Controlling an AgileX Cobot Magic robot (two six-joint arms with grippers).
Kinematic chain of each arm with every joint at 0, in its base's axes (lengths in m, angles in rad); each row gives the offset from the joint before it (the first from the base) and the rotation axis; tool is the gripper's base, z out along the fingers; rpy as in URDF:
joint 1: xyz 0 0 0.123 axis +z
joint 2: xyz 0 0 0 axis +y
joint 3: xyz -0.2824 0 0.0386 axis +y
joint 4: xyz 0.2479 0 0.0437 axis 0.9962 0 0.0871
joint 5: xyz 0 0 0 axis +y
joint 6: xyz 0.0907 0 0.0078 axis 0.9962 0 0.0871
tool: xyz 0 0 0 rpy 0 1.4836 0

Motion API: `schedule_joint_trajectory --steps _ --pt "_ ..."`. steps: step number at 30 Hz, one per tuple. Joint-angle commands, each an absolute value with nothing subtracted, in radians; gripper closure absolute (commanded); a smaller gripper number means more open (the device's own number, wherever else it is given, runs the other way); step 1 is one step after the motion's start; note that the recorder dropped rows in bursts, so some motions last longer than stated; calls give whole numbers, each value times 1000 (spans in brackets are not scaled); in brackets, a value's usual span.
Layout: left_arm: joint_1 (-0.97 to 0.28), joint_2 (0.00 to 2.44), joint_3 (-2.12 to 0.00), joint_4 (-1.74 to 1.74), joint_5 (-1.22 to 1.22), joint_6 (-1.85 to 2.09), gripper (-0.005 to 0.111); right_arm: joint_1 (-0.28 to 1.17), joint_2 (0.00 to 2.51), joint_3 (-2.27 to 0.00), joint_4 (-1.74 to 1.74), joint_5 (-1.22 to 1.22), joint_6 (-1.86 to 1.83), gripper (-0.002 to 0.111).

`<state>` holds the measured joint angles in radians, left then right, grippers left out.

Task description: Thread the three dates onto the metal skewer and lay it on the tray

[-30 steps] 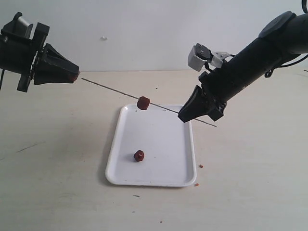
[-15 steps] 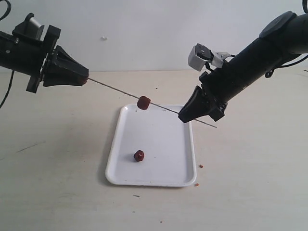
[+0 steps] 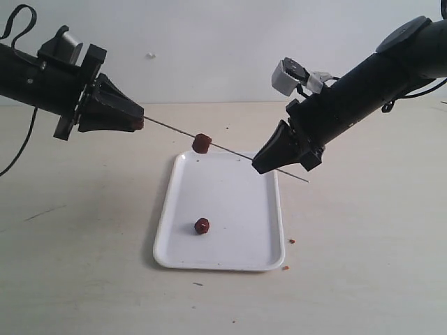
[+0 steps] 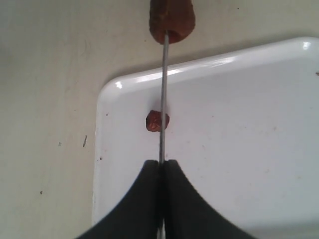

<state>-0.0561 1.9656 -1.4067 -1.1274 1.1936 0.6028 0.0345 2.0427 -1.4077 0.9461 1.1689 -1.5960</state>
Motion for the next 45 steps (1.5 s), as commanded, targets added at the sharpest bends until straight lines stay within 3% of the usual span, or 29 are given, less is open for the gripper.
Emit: schedule_joint_trajectory --steps 1,17,45 --pt "-62 1983 -1407 -1151 1183 617 80 36 2043 -1414 972 1172 -1607 108" --pt "71 1962 -1407 -1195 1221 658 80 36 2041 -1414 844 1126 -1516 108" --pt "22 1962 -1407 -1082 1221 627 80 36 2037 -1414 862 1158 -1567 108"
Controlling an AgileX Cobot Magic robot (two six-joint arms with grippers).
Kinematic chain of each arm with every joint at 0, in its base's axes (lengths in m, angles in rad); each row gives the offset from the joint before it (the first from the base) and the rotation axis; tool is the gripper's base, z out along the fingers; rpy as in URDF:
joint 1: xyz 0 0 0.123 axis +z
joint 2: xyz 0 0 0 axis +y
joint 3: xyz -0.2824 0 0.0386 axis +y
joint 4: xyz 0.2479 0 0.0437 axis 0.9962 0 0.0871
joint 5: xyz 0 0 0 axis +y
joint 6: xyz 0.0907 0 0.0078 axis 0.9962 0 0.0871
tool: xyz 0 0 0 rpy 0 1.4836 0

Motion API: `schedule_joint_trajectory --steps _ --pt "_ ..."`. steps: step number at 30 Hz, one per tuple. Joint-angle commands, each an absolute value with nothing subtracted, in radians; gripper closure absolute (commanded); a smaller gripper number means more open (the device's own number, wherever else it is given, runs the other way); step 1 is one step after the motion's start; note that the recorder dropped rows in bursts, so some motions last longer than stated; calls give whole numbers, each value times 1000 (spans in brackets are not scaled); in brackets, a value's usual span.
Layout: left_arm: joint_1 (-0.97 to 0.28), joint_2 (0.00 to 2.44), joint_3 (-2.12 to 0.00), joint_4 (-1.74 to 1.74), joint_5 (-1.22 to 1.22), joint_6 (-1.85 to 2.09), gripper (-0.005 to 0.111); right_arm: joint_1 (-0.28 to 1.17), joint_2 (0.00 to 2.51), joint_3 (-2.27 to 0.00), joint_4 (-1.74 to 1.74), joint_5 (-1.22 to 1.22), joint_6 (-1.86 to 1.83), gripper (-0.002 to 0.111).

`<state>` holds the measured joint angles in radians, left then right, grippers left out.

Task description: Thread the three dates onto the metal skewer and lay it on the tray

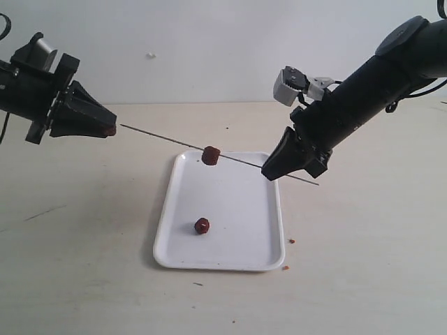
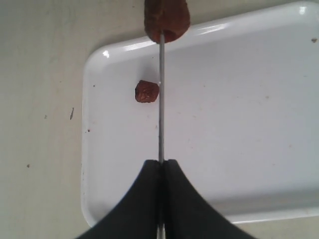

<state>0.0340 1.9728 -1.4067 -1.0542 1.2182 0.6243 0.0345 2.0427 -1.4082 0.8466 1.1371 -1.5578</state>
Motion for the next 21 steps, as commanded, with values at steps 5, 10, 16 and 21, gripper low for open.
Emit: schedule_joint_trajectory --steps 5,10,16,21 --pt "22 1964 -1407 -1083 1221 627 80 36 2037 -1414 884 1182 -1571 108" --pt "22 1967 -1407 -1089 1221 629 80 36 2037 -1414 908 1217 -1595 108" --pt "18 1967 -1407 -1105 1221 650 80 36 2037 -1414 910 1221 -1616 108" --pt "18 1968 -1407 -1105 1221 650 80 36 2037 -1414 970 1221 -1655 108"
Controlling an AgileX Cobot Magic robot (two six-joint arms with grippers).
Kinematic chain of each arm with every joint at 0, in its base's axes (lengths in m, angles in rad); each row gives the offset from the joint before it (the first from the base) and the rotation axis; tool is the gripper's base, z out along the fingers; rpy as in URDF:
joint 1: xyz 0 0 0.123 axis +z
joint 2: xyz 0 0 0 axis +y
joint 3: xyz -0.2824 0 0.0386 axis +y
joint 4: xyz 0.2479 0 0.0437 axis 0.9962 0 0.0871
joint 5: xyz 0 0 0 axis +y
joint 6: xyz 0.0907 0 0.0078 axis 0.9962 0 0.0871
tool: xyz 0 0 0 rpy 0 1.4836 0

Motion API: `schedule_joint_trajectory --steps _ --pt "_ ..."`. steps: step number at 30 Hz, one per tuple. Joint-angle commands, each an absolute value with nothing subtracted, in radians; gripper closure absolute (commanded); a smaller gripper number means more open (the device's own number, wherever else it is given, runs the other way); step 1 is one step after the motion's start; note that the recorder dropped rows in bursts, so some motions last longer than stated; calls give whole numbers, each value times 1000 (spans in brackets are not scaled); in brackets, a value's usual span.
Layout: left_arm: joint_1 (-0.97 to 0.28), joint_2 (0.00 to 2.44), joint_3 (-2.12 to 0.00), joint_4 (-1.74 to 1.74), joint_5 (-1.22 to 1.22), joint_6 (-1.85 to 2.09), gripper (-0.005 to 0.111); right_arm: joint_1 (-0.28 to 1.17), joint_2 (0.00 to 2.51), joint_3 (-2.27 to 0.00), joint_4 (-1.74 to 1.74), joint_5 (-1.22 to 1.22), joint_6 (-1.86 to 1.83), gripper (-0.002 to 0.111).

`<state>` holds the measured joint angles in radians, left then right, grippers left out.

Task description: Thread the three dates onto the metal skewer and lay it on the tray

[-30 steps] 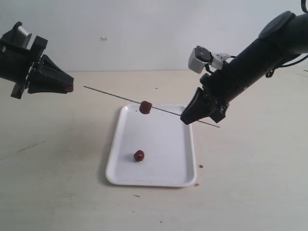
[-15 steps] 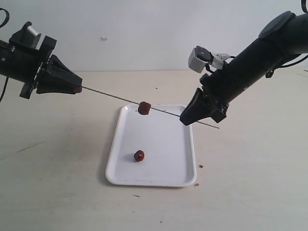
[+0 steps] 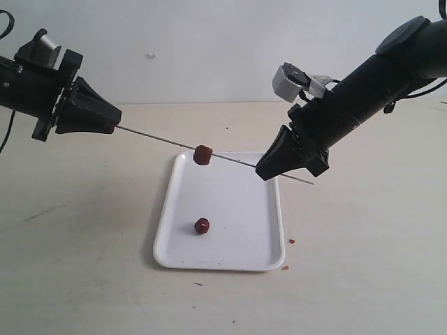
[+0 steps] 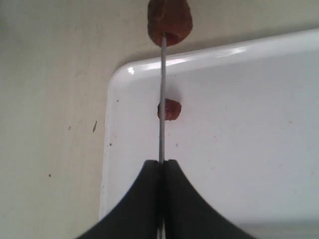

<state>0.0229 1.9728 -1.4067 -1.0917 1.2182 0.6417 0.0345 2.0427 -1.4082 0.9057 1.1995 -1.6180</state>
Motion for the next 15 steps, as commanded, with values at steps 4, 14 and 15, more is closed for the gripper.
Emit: schedule_joint_trajectory --steps 4,14,15 --pt "18 1968 -1407 -1112 1221 650 80 36 2037 -1414 978 1221 -1649 108" --pt "18 1968 -1407 -1220 1221 650 80 36 2037 -1414 931 1221 -1566 108" --pt "18 1968 -1407 -1220 1215 650 80 36 2037 -1414 935 1221 -1566 108"
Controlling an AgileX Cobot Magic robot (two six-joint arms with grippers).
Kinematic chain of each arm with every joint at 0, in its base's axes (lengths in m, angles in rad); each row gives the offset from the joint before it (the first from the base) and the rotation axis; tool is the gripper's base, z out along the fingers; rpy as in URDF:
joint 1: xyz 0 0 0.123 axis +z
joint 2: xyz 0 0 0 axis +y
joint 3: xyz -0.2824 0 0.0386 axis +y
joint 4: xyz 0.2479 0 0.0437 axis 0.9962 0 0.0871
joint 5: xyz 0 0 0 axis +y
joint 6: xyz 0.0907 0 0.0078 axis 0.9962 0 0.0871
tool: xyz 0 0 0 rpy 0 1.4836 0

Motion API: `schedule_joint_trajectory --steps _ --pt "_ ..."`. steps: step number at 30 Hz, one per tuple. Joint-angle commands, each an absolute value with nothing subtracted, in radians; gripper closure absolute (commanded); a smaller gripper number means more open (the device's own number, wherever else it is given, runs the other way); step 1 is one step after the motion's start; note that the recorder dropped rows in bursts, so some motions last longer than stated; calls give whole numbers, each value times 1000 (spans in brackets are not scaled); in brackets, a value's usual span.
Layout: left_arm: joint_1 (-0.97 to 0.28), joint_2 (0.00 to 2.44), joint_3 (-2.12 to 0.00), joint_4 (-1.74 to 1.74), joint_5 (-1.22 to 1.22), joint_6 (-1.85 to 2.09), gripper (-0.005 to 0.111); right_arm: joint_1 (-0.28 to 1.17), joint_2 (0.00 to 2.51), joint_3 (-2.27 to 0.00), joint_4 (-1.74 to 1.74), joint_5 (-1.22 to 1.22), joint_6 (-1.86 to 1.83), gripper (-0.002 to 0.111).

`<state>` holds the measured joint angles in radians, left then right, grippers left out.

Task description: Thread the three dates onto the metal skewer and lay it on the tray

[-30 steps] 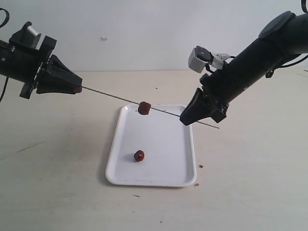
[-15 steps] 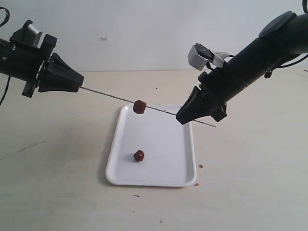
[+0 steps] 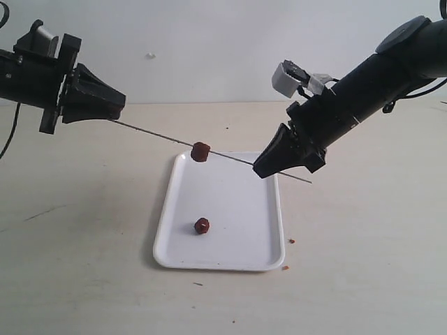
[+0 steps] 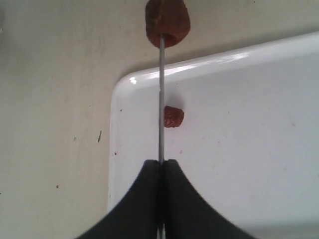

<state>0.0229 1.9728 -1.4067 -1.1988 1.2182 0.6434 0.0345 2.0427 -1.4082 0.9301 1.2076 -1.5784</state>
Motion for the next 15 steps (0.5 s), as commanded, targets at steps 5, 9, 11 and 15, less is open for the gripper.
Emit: schedule_joint_trajectory --steps 5,9,11,15 --pt "18 1968 -1407 -1244 1105 650 80 36 2037 -1414 951 1164 -1504 108" --pt "18 1968 -1407 -1296 1036 650 80 36 2037 -1414 951 1152 -1485 108" --pt "18 1968 -1407 -1318 1000 650 80 36 2037 -1414 957 1136 -1468 108" --pt "7 1968 -1407 -1326 956 652 80 36 2037 -1414 994 1100 -1453 108"
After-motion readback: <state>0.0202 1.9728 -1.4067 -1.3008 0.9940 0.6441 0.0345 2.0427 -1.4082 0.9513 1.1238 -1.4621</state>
